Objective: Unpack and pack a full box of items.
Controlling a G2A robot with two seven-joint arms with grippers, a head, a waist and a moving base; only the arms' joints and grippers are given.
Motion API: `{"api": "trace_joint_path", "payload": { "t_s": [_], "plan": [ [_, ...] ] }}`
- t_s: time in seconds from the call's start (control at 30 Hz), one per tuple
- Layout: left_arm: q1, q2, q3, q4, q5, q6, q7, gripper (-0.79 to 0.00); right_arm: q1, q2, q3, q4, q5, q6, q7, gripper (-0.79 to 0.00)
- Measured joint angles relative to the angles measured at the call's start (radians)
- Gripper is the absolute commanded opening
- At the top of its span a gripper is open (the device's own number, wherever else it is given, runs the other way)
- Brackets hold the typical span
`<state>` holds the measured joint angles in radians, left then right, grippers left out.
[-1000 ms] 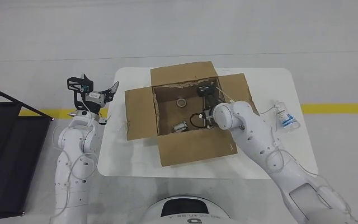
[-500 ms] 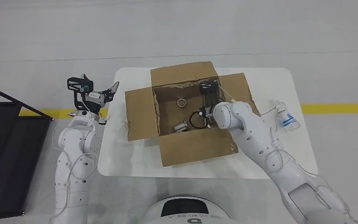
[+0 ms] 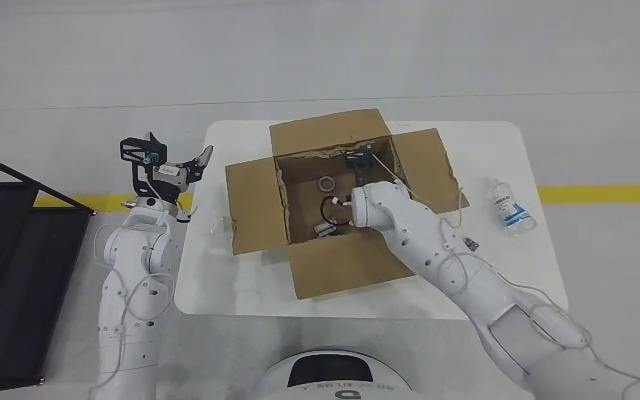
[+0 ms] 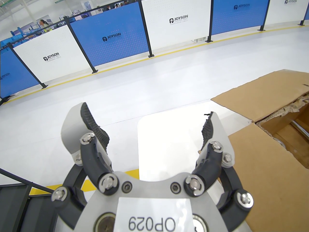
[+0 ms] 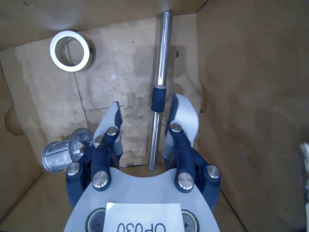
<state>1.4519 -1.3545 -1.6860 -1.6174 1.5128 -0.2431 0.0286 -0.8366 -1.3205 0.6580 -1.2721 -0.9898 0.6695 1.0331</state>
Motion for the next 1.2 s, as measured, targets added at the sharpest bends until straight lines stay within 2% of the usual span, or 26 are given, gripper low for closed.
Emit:
{"api": "trace_joint_path", "payload": {
  "t_s": [0.43, 0.5, 0.57, 0.6, 0.8, 1.0, 1.1, 1.2],
  "plan": [
    [0.000, 0.000, 0.000, 0.000, 0.000, 0.000, 0.000, 0.000, 0.066, -0.066, -0.025, 0.203, 0.055, -0.033, -0.011, -0.539],
    [0.000, 0.000, 0.000, 0.000, 0.000, 0.000, 0.000, 0.000, 0.074, -0.076, -0.030, 0.232, 0.059, -0.035, -0.013, -0.582],
    [0.000, 0.000, 0.000, 0.000, 0.000, 0.000, 0.000, 0.000, 0.082, -0.085, -0.035, 0.256, 0.062, -0.034, -0.015, -0.748],
    [0.000, 0.000, 0.000, 0.000, 0.000, 0.000, 0.000, 0.000, 0.087, -0.091, -0.037, 0.271, 0.063, -0.034, -0.016, -0.785],
    [0.000, 0.000, 0.000, 0.000, 0.000, 0.000, 0.000, 0.000, 0.094, -0.113, -0.043, 0.309, 0.062, -0.023, -0.036, -0.785],
    [0.000, 0.000, 0.000, 0.000, 0.000, 0.000, 0.000, 0.000, 0.032, -0.096, 0.000, 0.215, 0.020, 0.020, -0.097, -0.785],
    [0.000, 0.000, 0.000, 0.000, 0.000, 0.000, 0.000, 0.000, -0.037, -0.068, 0.046, 0.103, -0.022, 0.028, -0.123, -0.785],
    [0.000, 0.000, 0.000, 0.000, 0.000, 0.000, 0.000, 0.000, -0.123, -0.030, 0.110, -0.040, -0.074, -0.011, -0.114, -0.785]
  ]
}}
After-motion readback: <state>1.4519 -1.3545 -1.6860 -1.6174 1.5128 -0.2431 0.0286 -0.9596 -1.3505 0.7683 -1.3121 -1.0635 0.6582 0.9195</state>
